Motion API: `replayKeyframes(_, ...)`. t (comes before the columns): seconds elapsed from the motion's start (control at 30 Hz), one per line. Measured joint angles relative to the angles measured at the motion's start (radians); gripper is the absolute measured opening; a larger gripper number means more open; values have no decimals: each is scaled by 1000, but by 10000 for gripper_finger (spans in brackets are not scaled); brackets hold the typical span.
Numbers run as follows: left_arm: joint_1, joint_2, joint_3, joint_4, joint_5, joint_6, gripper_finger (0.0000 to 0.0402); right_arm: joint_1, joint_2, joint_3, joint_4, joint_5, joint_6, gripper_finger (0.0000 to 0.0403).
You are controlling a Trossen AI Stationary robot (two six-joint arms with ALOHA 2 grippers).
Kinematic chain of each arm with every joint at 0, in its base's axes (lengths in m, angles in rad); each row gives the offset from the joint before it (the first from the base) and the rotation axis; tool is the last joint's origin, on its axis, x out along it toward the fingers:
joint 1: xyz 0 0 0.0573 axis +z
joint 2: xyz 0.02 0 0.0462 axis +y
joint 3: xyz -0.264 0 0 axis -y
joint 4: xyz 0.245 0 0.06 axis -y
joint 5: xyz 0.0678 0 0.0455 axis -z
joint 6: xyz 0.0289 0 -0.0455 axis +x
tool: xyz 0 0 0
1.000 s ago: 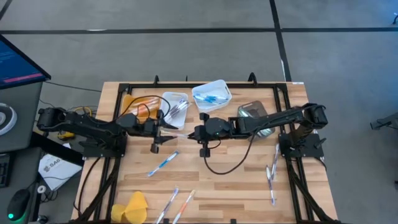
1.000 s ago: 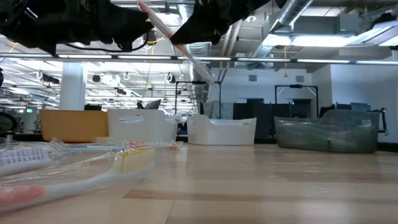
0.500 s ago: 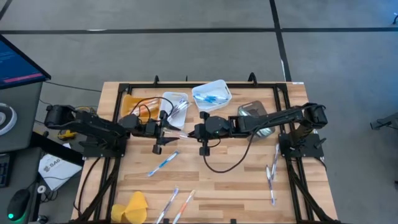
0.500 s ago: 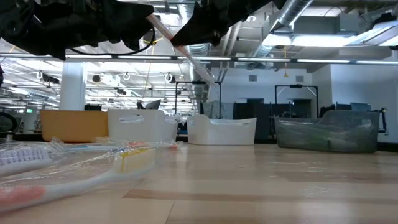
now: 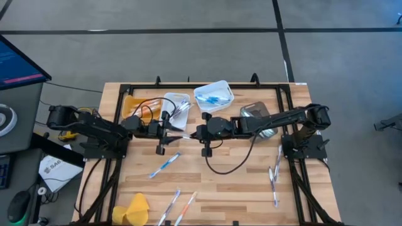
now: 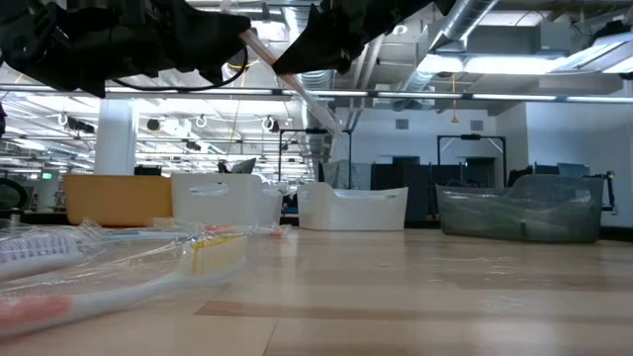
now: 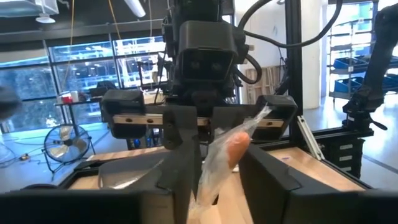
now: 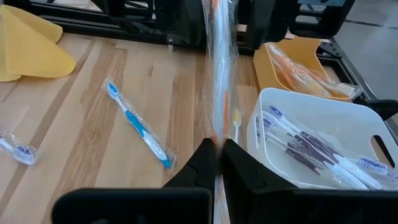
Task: Pick & Place Toothbrushes
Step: Put the orange toothbrush into the yellow bin
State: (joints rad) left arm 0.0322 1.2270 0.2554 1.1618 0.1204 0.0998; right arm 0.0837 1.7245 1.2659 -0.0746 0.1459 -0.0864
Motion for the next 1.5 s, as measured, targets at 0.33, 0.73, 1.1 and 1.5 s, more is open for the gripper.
replayKeyframes(0.33, 0, 0, 0, -4, -7, -6, 17, 0, -1, -10, 8, -22, 4, 32)
replayKeyframes(0.73, 0, -13, 1, -27, -60, -32, 17, 48, -62, -12, -125, -6, -67, 165)
replayKeyframes(1.1, 17, -253, 248, -892, -214, -30, 17, 101, -136, -12, -287, 84, 6, 197)
replayKeyframes(1.5, -3, -334, 759, -1786, -676, -57, 17, 106, -87, -15, -337, 88, 7, 194)
